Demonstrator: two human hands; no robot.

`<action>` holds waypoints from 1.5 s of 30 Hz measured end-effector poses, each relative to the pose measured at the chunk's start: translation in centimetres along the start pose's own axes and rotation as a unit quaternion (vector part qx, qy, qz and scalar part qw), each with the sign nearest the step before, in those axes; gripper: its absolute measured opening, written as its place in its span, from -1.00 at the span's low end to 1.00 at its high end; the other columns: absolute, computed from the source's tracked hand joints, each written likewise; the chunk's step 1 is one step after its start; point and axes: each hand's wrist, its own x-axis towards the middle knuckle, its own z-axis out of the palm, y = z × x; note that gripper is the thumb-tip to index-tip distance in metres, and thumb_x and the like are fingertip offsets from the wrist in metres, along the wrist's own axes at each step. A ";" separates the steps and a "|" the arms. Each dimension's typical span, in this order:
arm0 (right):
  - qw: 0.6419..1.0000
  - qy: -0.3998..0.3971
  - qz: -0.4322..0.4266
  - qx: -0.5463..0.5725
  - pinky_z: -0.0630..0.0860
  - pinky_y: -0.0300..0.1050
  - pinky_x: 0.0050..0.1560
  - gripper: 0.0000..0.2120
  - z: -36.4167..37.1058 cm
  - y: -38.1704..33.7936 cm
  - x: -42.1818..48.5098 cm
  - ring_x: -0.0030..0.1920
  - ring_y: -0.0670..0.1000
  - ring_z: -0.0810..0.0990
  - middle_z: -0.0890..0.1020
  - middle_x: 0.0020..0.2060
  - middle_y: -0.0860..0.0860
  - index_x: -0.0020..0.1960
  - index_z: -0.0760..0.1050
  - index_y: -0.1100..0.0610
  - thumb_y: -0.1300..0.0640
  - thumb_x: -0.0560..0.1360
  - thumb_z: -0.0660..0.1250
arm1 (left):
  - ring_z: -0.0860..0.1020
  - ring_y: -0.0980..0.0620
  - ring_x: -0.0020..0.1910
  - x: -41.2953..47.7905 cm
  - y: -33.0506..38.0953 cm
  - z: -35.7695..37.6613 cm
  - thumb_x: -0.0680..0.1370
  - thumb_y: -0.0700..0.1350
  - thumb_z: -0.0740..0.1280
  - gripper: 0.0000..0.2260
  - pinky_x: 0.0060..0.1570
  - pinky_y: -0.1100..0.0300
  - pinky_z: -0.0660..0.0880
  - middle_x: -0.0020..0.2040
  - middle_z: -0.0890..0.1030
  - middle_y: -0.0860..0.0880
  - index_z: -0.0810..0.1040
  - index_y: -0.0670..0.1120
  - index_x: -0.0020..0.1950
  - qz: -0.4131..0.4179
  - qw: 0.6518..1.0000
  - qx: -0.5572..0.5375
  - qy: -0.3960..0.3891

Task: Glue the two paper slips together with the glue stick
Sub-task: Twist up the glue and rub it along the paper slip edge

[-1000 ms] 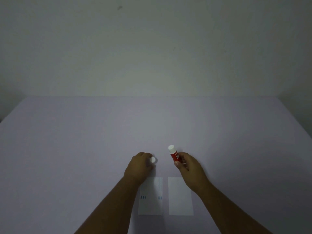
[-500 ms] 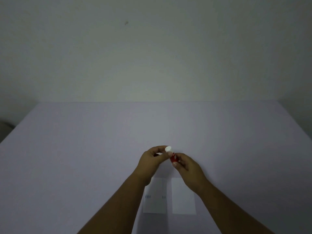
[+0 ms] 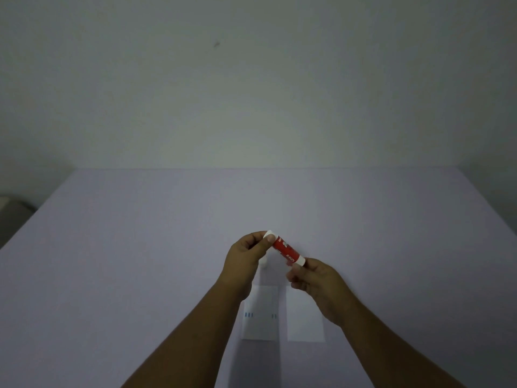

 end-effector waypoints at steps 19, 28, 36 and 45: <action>0.976 -0.038 0.143 0.162 0.49 -0.22 -0.37 -0.51 1.1 -0.6 -0.1 -0.40 -0.04 0.50 0.57 -0.41 0.05 -0.13 0.59 0.21 -0.19 0.50 0.15 | 0.57 0.08 0.08 -0.3 1.0 0.6 0.49 0.02 0.38 -0.78 -0.11 0.33 0.41 0.05 0.64 0.00 0.59 -0.03 0.08 0.043 0.998 0.042 0.004; 0.973 -0.016 0.156 0.171 0.48 -0.25 -0.46 -0.58 0.7 -0.5 0.4 -0.45 -0.07 0.46 0.53 -0.44 0.05 -0.01 0.55 0.27 -0.10 0.51 0.21 | 0.56 0.10 0.07 -0.5 0.9 0.6 0.50 -0.01 0.37 -0.82 -0.10 0.36 0.42 0.04 0.63 0.02 0.59 -0.02 0.07 0.053 0.997 0.057 -0.006; 0.975 -0.018 0.123 0.184 0.53 -0.23 -0.39 -0.60 0.9 -0.2 0.4 -0.40 -0.04 0.51 0.57 -0.38 0.08 0.03 0.55 0.26 -0.05 0.39 0.33 | 0.57 0.08 0.07 -0.3 0.7 0.3 0.50 -0.01 0.37 -0.81 -0.09 0.35 0.43 0.05 0.63 0.00 0.59 -0.04 0.08 0.051 0.997 0.058 0.000; 0.974 -0.043 0.152 0.164 0.46 -0.19 -0.38 -0.49 1.2 -0.4 0.3 -0.41 -0.03 0.44 0.53 -0.38 0.08 -0.09 0.55 0.24 -0.23 0.46 0.18 | 0.56 0.12 0.07 -0.4 0.3 -0.1 0.50 -0.03 0.37 -0.82 -0.11 0.37 0.42 0.05 0.63 0.02 0.59 -0.03 0.07 0.041 0.997 0.064 -0.017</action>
